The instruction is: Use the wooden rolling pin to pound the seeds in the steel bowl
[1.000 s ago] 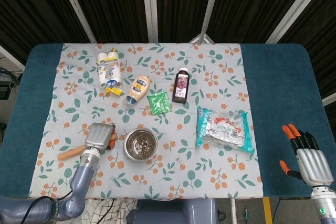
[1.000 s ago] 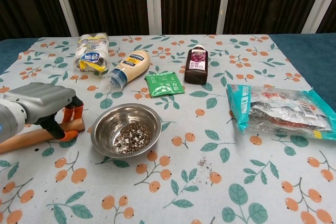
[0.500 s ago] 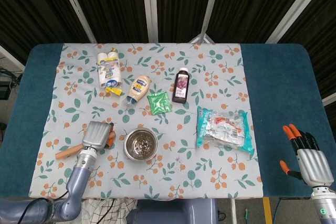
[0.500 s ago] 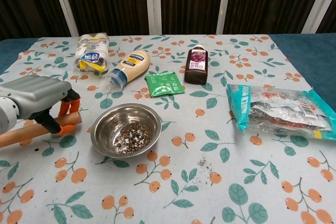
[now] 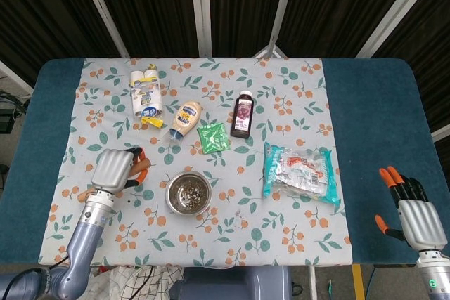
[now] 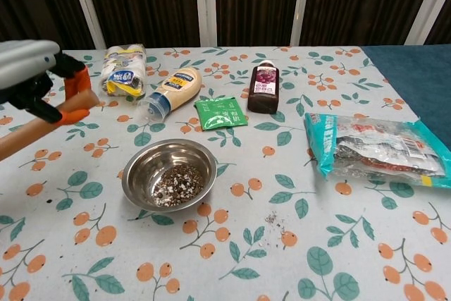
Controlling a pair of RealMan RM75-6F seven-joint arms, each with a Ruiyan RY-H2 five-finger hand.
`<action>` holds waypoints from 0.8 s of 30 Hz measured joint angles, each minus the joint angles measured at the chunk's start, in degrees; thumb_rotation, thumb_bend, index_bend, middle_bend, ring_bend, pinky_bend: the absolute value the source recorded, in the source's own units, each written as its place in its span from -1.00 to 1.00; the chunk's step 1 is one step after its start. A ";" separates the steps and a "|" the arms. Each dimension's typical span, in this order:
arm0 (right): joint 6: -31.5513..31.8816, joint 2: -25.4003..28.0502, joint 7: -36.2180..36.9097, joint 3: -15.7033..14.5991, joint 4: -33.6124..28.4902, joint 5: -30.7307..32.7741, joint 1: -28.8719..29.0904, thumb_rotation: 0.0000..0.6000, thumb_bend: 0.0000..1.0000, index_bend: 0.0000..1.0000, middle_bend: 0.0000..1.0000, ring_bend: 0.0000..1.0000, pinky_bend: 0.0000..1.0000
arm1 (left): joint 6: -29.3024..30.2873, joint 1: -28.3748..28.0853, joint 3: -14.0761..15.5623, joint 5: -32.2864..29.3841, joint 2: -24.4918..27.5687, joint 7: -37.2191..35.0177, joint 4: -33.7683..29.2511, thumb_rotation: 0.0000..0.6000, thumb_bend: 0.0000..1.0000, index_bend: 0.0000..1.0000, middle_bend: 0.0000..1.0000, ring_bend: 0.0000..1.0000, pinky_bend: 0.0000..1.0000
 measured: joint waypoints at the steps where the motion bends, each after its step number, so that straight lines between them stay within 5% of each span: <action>1: 0.00 -0.01 -0.03 0.00 0.01 0.02 0.00 1.00 -0.29 -1.00 -1.00 -1.00 -1.00 | 0.67 0.33 -0.28 1.61 0.19 -2.49 -0.08 1.00 0.76 0.29 0.50 0.73 0.94; 12: 0.15 -0.21 -0.55 0.18 -0.02 0.44 -0.11 1.00 -0.29 -1.00 -1.00 -1.00 -1.00 | 8.30 3.09 -4.12 17.30 -0.62 -27.27 -3.41 1.00 0.76 0.29 0.52 0.73 0.94; 24: 0.06 -0.26 -0.67 0.18 -0.12 0.43 -0.07 1.00 -0.29 -1.00 -1.00 -1.00 -1.00 | 10.02 1.70 -5.88 22.90 -7.42 -31.47 -6.27 1.00 0.74 0.27 0.52 0.73 0.94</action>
